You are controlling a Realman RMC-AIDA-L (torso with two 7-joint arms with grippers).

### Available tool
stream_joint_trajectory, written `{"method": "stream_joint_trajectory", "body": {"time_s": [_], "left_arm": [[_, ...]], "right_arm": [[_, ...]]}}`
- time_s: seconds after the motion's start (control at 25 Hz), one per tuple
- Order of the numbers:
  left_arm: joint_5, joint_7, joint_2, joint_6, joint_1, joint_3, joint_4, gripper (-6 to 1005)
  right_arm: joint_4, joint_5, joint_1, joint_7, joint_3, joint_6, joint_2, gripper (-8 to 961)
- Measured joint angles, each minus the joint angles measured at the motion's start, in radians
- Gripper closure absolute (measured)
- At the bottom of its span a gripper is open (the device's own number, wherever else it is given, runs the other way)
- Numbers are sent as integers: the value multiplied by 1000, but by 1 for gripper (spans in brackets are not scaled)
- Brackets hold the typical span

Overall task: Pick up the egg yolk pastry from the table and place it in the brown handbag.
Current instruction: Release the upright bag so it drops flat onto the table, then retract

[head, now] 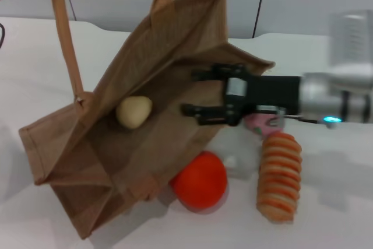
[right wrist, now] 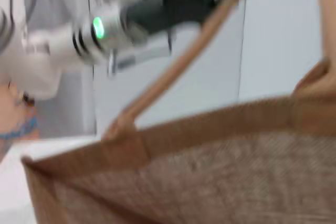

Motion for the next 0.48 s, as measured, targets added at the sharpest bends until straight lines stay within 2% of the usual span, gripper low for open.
{"method": "stream_joint_trajectory", "body": {"time_s": [0.12,0.2,0.48], "left_arm": [[-1,25,1,55,0,-3,-19,815],[2,40,1,103,2,3,-24,814],[89,174,-21,201,-28,8,-39,813]], "right_arm": [[-94,4,-97,0,72,-134,0,154],[-124,5,-136,-5,123,-170,0,155],[-137,41,-226,-119,307,-266,0,157]]}}
